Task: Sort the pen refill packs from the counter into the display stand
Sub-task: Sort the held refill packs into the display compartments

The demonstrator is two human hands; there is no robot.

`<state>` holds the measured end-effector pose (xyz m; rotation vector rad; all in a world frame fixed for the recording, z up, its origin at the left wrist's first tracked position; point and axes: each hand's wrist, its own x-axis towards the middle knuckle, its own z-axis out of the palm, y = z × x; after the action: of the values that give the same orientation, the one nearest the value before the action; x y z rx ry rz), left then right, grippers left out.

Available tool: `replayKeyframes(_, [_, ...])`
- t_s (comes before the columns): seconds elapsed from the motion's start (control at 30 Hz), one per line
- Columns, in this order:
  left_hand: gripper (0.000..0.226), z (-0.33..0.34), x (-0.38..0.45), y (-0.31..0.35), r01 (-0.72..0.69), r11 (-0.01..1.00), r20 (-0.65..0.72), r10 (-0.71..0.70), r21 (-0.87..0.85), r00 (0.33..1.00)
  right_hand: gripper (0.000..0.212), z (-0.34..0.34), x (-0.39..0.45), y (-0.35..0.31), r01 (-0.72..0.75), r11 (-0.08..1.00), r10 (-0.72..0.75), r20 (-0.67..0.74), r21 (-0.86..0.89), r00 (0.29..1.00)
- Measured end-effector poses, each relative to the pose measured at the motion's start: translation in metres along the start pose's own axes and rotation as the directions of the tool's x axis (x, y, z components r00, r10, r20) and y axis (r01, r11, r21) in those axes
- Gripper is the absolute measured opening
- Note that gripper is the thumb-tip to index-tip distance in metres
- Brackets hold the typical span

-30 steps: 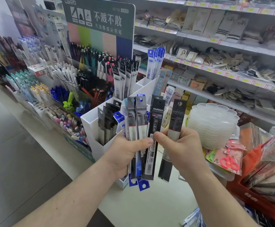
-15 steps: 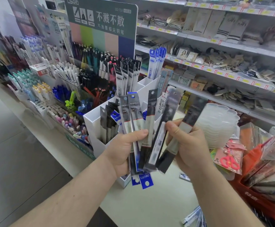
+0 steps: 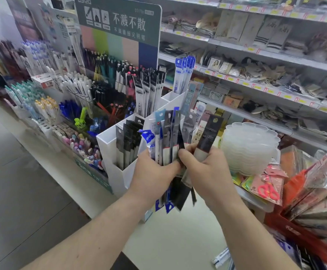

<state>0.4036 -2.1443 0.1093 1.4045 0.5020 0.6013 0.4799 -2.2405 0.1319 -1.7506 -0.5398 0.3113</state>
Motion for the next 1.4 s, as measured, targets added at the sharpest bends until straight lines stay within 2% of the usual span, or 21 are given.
replayKeyframes(0.1, [0.04,-0.006,0.001,-0.006,0.07,0.989,0.065,-0.062,-0.128,0.996,0.027,-0.002,-0.002,-0.004,-0.074,0.977,0.061,0.072,0.2,0.996])
replayKeyframes(0.3, [0.035,-0.003,-0.003,-0.007,0.089,0.956,0.157,-0.046,-0.278,0.987,0.026,-0.008,-0.005,-0.007,-0.086,0.964,0.038,0.188,0.251,0.981])
replayKeyframes(0.43, [0.033,-0.006,-0.001,-0.007,0.12,0.955,0.146,-0.082,-0.27,0.986,0.018,-0.013,-0.003,-0.007,-0.085,0.962,0.014,0.263,0.26,0.965])
replayKeyframes(0.5, [0.026,-0.006,0.0,-0.007,0.138,0.959,0.107,-0.114,-0.249,0.988,0.021,-0.014,0.0,-0.004,-0.021,0.983,-0.025,0.249,0.181,0.968])
replayKeyframes(0.6, [0.025,-0.004,0.0,-0.006,0.11,0.976,0.087,-0.095,-0.189,0.992,0.018,-0.01,0.001,0.0,0.153,0.984,-0.14,0.14,-0.091,0.98])
replayKeyframes(0.67, [0.024,-0.001,-0.002,-0.006,0.087,0.981,0.084,-0.074,-0.173,0.994,0.02,-0.004,0.0,0.003,0.185,0.961,-0.173,0.076,-0.207,0.982])
replayKeyframes(0.73, [0.02,0.002,-0.004,-0.005,0.069,0.985,0.047,-0.062,-0.159,0.997,0.02,0.002,0.0,0.006,0.194,0.95,-0.199,0.005,-0.243,0.98])
replayKeyframes(0.83, [0.016,0.002,-0.005,-0.005,0.055,0.985,0.004,-0.055,-0.164,0.998,0.018,0.01,0.002,0.01,0.145,0.983,-0.153,-0.063,-0.111,0.986])
replayKeyframes(0.93, [0.025,-0.002,-0.003,-0.007,0.055,0.983,-0.053,-0.065,-0.178,0.996,0.038,0.016,0.002,0.013,0.07,0.998,-0.07,-0.066,0.001,0.995])
replayKeyframes(1.03, [0.036,-0.006,-0.005,-0.002,0.088,0.948,-0.048,-0.108,-0.307,0.993,0.058,0.021,0.0,0.011,0.044,0.995,-0.04,-0.05,0.091,0.998])
replayKeyframes(1.1, [0.038,-0.009,-0.007,0.003,0.106,0.933,-0.043,-0.128,-0.345,0.991,0.047,0.025,0.0,0.01,0.027,0.99,-0.025,-0.01,0.137,1.0])
replayKeyframes(1.17, [0.028,-0.014,-0.007,0.004,0.078,0.952,-0.078,-0.106,-0.297,0.991,0.035,0.028,0.0,0.008,0.007,0.986,-0.01,0.015,0.167,1.0])
replayKeyframes(1.33, [0.026,-0.025,-0.009,0.004,0.059,0.977,-0.143,-0.09,-0.203,0.986,0.027,0.036,0.001,0.005,-0.098,0.932,0.087,0.046,0.349,0.995])
replayKeyframes(1.4, [0.027,-0.027,-0.011,0.003,0.053,0.985,-0.155,-0.079,-0.165,0.985,0.018,0.041,0.001,0.005,-0.071,0.944,0.057,0.052,0.323,0.997])
